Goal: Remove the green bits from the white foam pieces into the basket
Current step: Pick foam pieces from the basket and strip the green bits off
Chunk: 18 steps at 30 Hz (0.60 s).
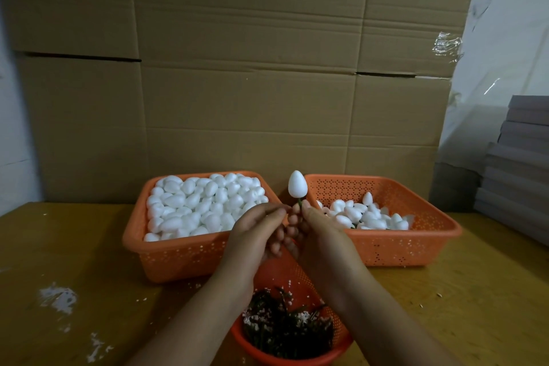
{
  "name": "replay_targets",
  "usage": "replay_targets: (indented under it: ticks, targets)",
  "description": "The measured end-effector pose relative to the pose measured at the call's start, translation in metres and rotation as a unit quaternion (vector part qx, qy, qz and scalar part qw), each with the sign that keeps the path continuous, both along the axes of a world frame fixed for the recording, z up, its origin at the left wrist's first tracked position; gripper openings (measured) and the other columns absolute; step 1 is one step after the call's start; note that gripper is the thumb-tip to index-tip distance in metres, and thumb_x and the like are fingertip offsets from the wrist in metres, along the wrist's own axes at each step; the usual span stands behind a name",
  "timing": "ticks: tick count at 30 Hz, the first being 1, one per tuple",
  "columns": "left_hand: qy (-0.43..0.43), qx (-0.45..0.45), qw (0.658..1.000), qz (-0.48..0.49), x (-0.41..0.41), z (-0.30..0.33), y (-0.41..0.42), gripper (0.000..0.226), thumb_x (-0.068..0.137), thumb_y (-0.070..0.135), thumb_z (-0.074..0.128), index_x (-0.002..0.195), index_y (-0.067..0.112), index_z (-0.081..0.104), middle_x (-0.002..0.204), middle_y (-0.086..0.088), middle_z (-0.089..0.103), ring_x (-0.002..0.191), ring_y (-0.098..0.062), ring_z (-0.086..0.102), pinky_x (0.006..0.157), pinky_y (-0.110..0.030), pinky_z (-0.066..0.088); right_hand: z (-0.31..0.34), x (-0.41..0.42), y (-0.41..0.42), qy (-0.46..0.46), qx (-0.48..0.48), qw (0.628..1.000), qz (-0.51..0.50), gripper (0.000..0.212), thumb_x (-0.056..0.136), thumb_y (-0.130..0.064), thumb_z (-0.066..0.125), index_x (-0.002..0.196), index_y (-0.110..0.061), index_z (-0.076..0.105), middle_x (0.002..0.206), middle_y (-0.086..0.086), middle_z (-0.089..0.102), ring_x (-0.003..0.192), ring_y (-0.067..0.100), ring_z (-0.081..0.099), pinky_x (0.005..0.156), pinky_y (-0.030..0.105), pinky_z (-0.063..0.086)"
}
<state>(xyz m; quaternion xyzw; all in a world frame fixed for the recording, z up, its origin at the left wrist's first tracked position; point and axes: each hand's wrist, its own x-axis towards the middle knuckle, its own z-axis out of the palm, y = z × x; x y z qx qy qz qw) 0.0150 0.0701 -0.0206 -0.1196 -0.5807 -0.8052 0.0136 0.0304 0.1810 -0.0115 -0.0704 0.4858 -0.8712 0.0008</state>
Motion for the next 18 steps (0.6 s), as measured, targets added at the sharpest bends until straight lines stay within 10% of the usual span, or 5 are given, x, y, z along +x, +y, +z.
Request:
replay_targets:
  ticks: [9, 18]
  targets:
    - [0.112, -0.069, 0.991, 0.035, 0.0095, 0.0075, 0.0015, 0.014, 0.094, 0.010, 0.061, 0.088, 0.017, 0.072, 0.062, 0.006, 0.065, 0.051, 0.000, 0.057, 0.047, -0.012, 0.042, -0.0002, -0.0010, -0.0047, -0.075, -0.052, 0.995, 0.037, 0.025, 0.101, -0.027, 0.047, 0.090, -0.009, 0.060, 0.059, -0.003, 0.047, 0.048, 0.006, 0.050, 0.048, 0.021, 0.049]
    - [0.112, -0.076, 0.989, 0.064, 0.0022, 0.0028, 0.0025, 0.005, 0.089, 0.015, 0.068, 0.090, 0.014, 0.072, 0.057, 0.006, 0.060, 0.045, -0.004, 0.052, 0.046, -0.015, 0.042, -0.0029, 0.0037, -0.0042, -0.012, 0.101, 0.995, 0.008, 0.030, 0.102, -0.026, 0.043, 0.087, -0.010, 0.065, 0.058, -0.004, 0.057, 0.053, 0.005, 0.055, 0.058, 0.018, 0.047]
